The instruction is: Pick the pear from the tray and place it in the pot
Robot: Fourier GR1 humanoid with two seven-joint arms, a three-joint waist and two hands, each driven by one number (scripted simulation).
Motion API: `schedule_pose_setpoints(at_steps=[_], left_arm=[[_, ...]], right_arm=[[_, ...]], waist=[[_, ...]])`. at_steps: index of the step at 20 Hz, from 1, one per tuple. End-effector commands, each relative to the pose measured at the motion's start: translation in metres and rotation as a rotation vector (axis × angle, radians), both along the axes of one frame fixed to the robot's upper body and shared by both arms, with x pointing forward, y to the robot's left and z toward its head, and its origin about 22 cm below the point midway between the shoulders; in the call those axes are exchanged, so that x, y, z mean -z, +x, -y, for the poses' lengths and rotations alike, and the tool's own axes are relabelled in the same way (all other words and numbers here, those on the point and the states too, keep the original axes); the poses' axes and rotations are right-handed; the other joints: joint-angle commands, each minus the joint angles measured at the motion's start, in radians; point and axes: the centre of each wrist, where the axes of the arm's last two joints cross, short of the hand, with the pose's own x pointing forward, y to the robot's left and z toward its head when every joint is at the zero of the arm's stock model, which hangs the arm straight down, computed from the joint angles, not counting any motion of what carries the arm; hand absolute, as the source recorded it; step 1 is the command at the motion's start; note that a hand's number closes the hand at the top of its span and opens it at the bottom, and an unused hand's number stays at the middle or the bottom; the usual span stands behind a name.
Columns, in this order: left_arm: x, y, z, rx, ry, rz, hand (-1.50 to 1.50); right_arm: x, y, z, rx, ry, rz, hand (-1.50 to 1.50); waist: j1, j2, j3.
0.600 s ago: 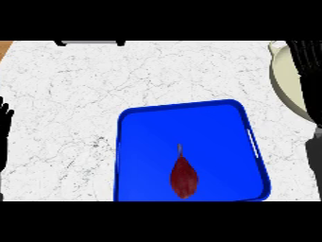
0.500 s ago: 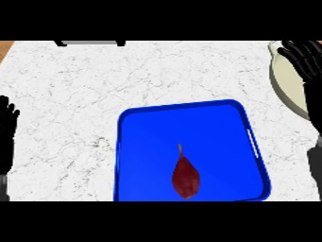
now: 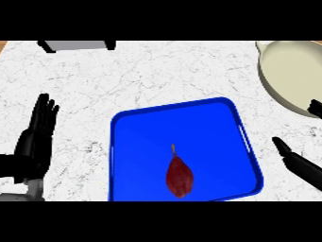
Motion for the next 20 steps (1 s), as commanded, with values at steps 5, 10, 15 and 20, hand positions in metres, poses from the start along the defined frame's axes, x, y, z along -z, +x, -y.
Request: schedule_pose_setpoints(at_steps=[5, 10, 15, 20], left_arm=[[-0.005, 0.003, 0.031, 0.080, -0.019, 0.028, 0.00], [0.012, 0.001, 0.049, 0.091, -0.018, 0.035, 0.00], [0.013, -0.008, 0.047, 0.117, -0.009, 0.039, 0.00], [0.013, -0.001, 0.053, 0.130, -0.026, 0.030, 0.00]], right_arm=[[0.034, -0.090, -0.067, -0.008, -0.010, 0.209, -1.50], [0.021, -0.126, -0.083, -0.062, -0.175, -0.050, -1.50], [0.012, -0.133, -0.071, -0.103, -0.432, -0.352, -1.50], [0.003, -0.126, -0.096, -0.108, -0.536, -0.562, -1.50]], waist=[[0.036, 0.002, 0.001], [0.042, 0.007, -0.003], [0.076, 0.017, -0.008], [0.081, 0.017, -0.005]])
